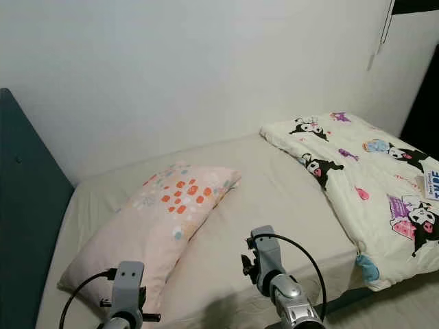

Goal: Clean up the room

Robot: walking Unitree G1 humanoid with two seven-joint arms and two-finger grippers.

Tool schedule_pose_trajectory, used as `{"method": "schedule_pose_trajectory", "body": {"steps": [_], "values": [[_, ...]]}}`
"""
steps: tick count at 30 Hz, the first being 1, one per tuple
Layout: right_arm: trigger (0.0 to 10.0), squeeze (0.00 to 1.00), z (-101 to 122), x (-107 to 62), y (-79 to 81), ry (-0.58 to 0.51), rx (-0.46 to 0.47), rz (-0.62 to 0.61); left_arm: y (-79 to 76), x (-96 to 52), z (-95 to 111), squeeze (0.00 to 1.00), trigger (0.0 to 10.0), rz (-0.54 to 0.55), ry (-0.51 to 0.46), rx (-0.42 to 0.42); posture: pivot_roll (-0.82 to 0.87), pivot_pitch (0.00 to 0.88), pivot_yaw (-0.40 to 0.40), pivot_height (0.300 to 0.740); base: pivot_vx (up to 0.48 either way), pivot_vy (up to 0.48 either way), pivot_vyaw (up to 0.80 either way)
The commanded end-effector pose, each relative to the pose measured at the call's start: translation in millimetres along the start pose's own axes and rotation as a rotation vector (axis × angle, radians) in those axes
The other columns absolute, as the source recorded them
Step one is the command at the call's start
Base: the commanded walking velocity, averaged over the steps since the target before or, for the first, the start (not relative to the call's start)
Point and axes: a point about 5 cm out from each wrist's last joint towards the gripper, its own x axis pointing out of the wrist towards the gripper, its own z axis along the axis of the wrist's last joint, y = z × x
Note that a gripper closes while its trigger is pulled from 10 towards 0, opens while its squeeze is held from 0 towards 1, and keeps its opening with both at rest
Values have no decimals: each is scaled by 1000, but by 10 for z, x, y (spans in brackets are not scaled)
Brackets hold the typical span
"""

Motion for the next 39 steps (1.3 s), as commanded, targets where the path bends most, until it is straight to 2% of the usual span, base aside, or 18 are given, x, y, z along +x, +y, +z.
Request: {"method": "schedule_pose_trajectory", "body": {"steps": [1,9,10,15,39], "values": [[10000,0,-4,5,14,-5,17,3,43,-12,-36,0,10000,7,16,20,-81,0,22,738,0,0,0],[10000,0,-26,-5,-6,9,4,2,36,-9,-37,0,10000,24,15,3,-84,0,-13,738,0,0,0],[10000,0,-34,-12,-29,18,-6,3,10,-9,-34,0,10000,35,11,-11,-76,0,-42,738,0,0,0],[10000,0,-27,-14,-58,21,2,-3,-37,-26,-45,0,10000,35,8,-15,-72,0,-58,738,0,0,0],[10000,0,0,2,-90,14,-33,-28,8,-8,-3,0,10000,60,-18,-37,-72,0,-45,738,0,0,0]]}}
